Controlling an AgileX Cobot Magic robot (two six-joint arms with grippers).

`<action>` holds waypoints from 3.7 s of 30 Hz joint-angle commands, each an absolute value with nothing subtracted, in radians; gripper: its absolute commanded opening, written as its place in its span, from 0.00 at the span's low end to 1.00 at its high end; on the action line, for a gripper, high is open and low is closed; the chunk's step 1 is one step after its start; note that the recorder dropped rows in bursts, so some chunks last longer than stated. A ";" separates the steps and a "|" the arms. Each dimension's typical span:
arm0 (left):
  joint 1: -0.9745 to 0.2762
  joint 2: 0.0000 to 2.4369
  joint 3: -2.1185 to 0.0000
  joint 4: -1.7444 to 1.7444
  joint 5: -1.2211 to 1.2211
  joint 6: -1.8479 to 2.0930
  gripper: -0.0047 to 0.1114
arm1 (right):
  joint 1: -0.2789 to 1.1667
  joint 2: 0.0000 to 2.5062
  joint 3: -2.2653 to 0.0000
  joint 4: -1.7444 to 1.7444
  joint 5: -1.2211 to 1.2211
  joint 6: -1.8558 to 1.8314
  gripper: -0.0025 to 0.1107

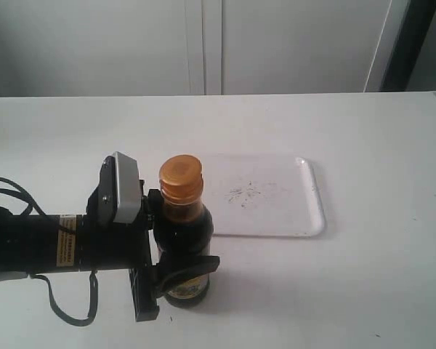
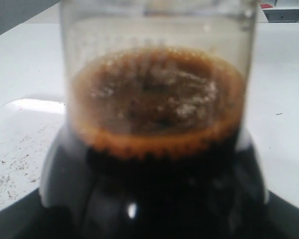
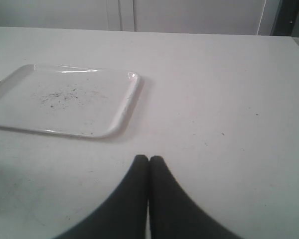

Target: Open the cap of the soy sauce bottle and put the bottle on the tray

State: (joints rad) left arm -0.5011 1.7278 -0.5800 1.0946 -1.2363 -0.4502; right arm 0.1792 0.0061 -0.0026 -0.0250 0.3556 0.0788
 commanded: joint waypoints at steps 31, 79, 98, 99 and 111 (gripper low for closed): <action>-0.503 1.725 -0.581 1.122 -1.221 -0.426 0.04 | 0.179 0.276 -0.289 -0.075 -0.312 0.265 0.02; -0.503 1.725 -0.581 1.116 -1.221 -0.423 0.04 | 0.720 1.350 -0.360 0.452 -0.892 -0.636 0.02; -0.503 1.725 -0.581 1.116 -1.221 -0.418 0.04 | 1.048 1.409 -0.444 0.760 -1.020 -1.155 0.02; -0.503 1.725 -0.581 1.116 -1.221 -0.418 0.04 | 1.064 1.409 -0.444 0.764 -1.025 -1.167 0.02; -0.503 1.725 -0.581 1.116 -1.221 -0.418 0.04 | 1.198 1.448 -0.487 0.906 -1.087 -1.392 0.02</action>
State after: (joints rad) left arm -0.5011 1.7278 -0.5800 1.1034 -1.2345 -0.4261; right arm 1.1730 1.4235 -0.4562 0.8568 -1.0642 -1.3086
